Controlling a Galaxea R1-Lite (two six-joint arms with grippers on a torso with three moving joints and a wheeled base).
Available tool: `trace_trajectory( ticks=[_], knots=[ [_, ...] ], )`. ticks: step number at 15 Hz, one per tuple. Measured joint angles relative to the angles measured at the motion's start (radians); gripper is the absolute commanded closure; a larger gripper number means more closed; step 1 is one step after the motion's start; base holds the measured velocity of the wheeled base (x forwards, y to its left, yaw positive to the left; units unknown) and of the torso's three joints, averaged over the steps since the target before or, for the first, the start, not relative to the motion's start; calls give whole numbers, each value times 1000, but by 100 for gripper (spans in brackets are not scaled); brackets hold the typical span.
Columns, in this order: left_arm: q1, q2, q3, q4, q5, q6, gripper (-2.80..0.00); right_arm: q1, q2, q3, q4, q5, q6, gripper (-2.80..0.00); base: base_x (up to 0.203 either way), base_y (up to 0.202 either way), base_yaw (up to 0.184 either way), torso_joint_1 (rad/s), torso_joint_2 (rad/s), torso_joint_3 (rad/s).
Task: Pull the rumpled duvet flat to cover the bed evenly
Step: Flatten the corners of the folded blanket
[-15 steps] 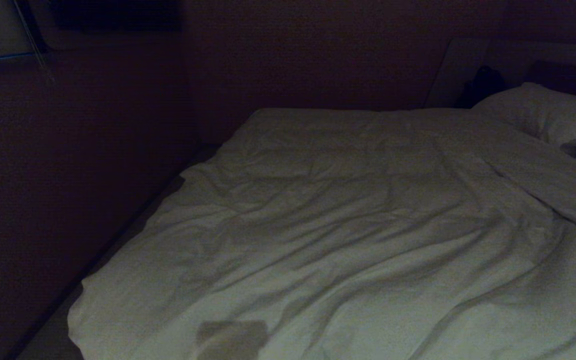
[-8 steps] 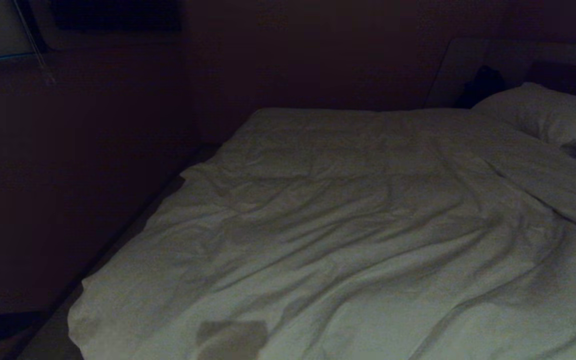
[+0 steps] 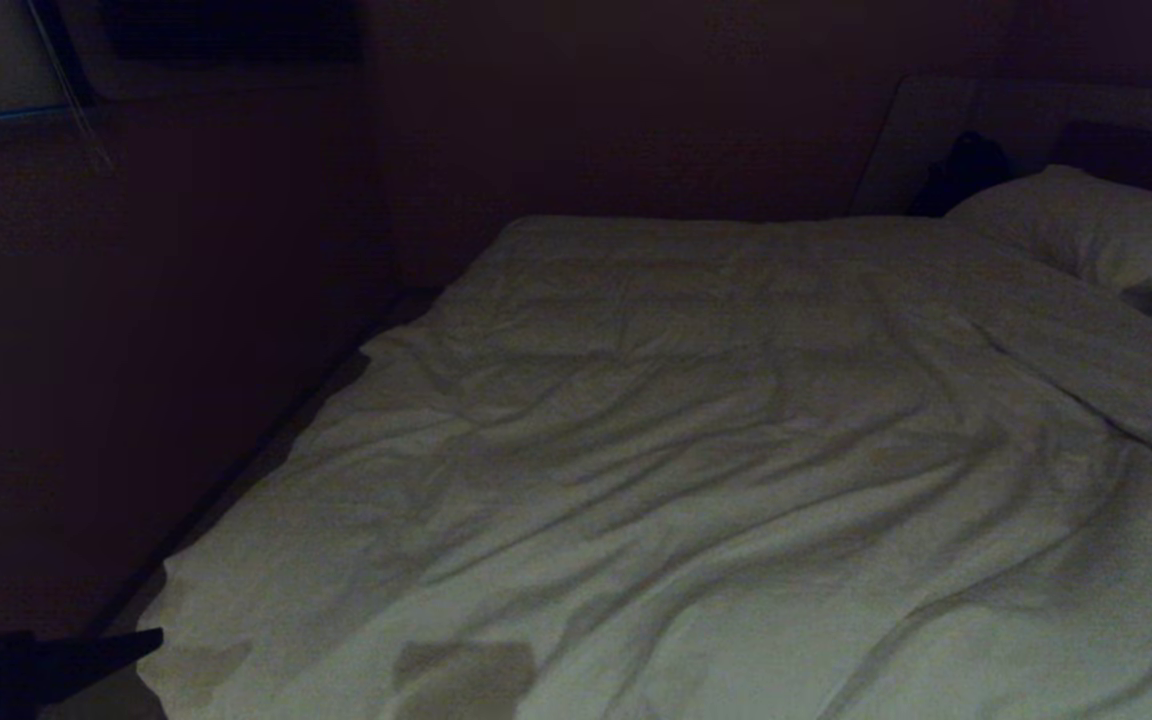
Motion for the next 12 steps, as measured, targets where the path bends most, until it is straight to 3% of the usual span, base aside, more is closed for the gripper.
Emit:
trace_trajectory(
  ticks=[4,12],
  knots=[
    [-11,-14,55,-18,-53,-3,0,0,0,0,0,0,0,0,0,0,0,0,0,0],
    [-13,-152,186,-42,-49,22,0,0,0,0,0,0,0,0,0,0,0,0,0,0]
  ],
)
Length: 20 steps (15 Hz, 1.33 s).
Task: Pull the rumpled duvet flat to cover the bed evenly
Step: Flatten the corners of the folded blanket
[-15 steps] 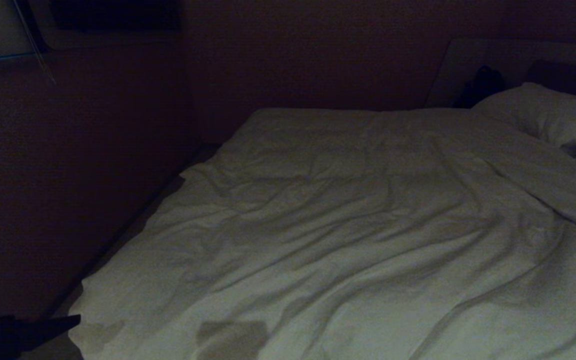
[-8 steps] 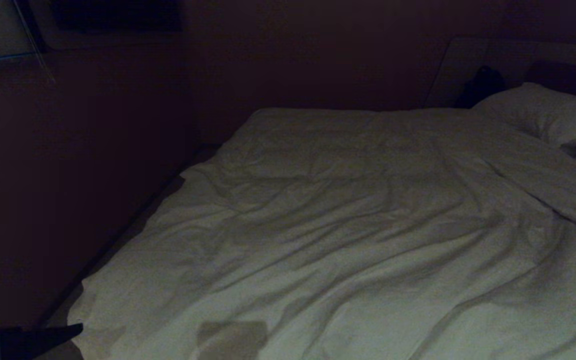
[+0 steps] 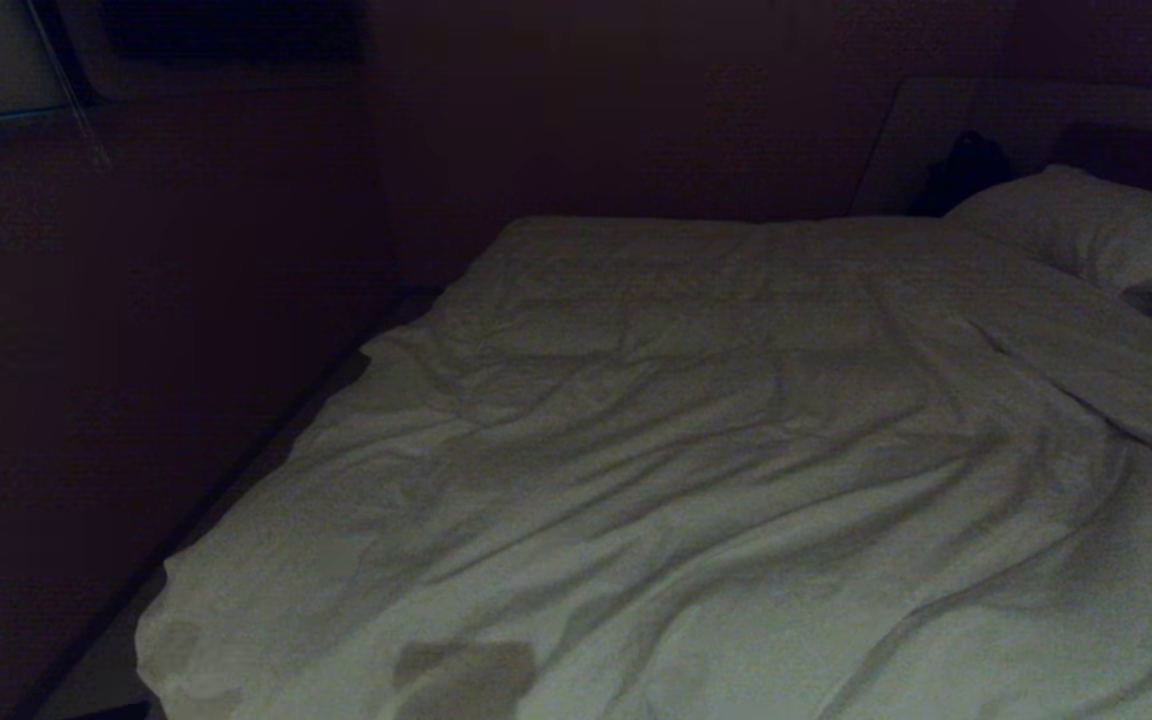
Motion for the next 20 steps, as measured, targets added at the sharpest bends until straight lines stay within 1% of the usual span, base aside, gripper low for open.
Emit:
trace_trajectory(
  ticks=[5,9,12,14,17,20],
  knots=[
    [0,-69,43,6,11,5,0,0,0,0,0,0,0,0,0,0,0,0,0,0],
    [0,-110,71,7,79,15,0,0,0,0,0,-1,0,0,0,0,0,0,0,0],
    [0,-178,116,9,120,59,0,0,0,0,0,0,0,0,0,0,0,0,0,0],
    [0,-235,131,12,130,76,0,0,0,0,0,0,0,0,0,0,0,0,0,0],
    [0,-310,134,17,136,76,0,0,0,0,0,0,0,0,0,0,0,0,0,0],
    [0,-377,134,17,182,73,0,0,0,0,0,0,0,0,0,0,0,0,0,0]
  ],
)
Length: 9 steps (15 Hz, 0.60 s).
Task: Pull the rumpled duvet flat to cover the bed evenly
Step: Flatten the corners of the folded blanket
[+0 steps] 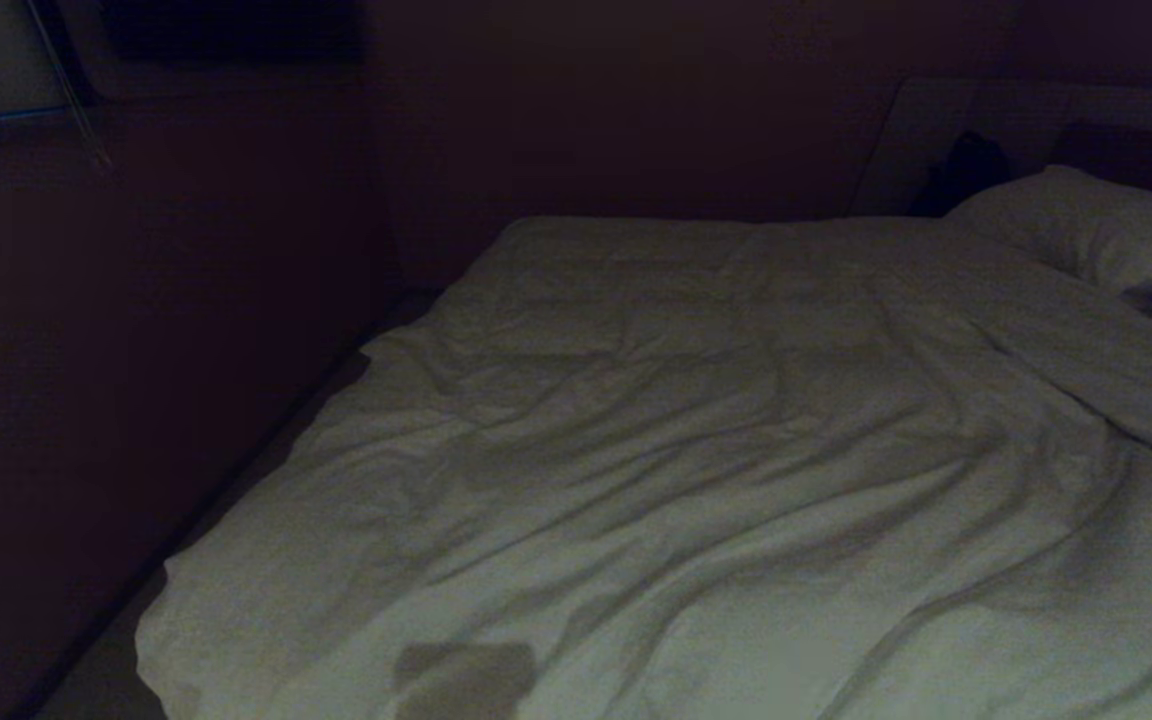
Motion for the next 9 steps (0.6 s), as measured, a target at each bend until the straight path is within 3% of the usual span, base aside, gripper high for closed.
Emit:
trace_trajectory(
  ticks=[5,9],
  knots=[
    [1,-160,-4,11,51,-11,0,0,0,0,0,0,0,0,0,0,0,0,0,0],
    [1,-268,-70,110,73,-76,0,0,0,0,0,0,0,0,0,0,0,0,0,0]
  ],
)
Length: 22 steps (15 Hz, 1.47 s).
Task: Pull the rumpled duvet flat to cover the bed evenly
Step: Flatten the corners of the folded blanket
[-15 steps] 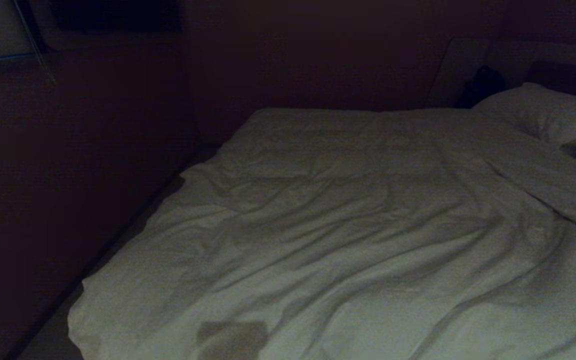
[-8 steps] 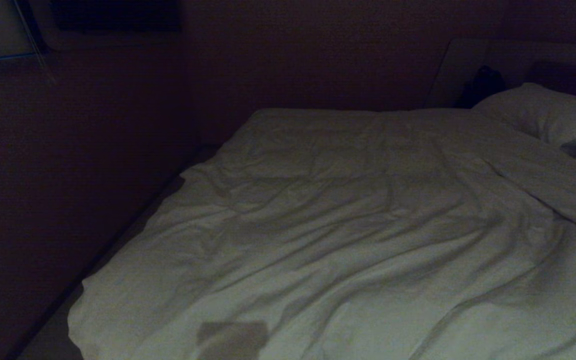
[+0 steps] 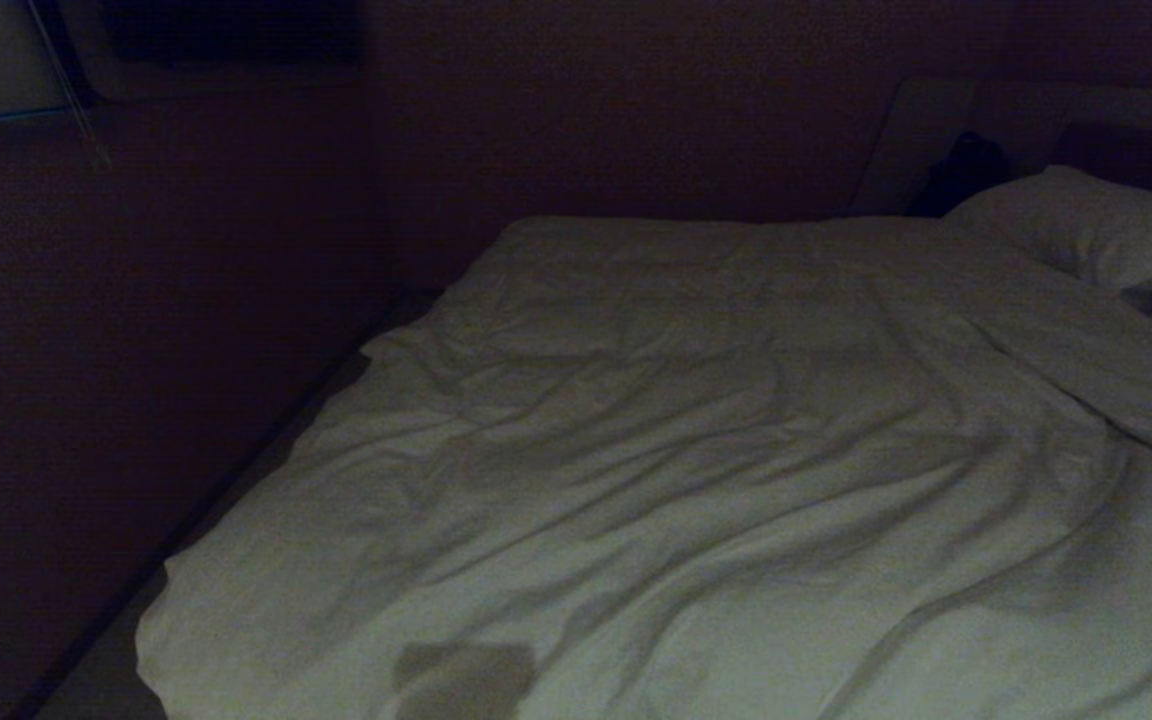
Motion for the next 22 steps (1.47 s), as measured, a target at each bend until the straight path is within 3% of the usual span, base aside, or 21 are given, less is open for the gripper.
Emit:
trace_trajectory(
  ticks=[2,5,7,9,11,15,20,22],
  knots=[
    [0,-44,-30,48,14,-13,0,0,0,0,0,0,0,0,0,0,0,0,0,0],
    [-32,-73,-48,44,114,-55,0,0,0,0,0,0,0,0,0,0,0,0,0,0],
    [-105,-80,-54,43,162,-83,0,0,0,0,0,0,0,0,0,0,0,0,0,0],
    [-214,-83,-48,41,270,-98,0,0,0,0,-1,0,0,0,0,0,0,0,0,0],
    [-276,-85,-6,38,374,-136,0,0,0,0,0,0,0,0,0,0,0,0,0,0],
    [-293,-87,61,4,370,-150,0,0,0,0,0,0,0,0,0,0,0,0,0,0],
    [-294,-86,147,-193,365,-143,0,0,0,0,0,0,0,0,0,0,0,0,0,0],
    [-297,-85,170,-250,334,-146,0,0,0,0,0,0,0,0,0,0,0,0,0,0]
  ],
)
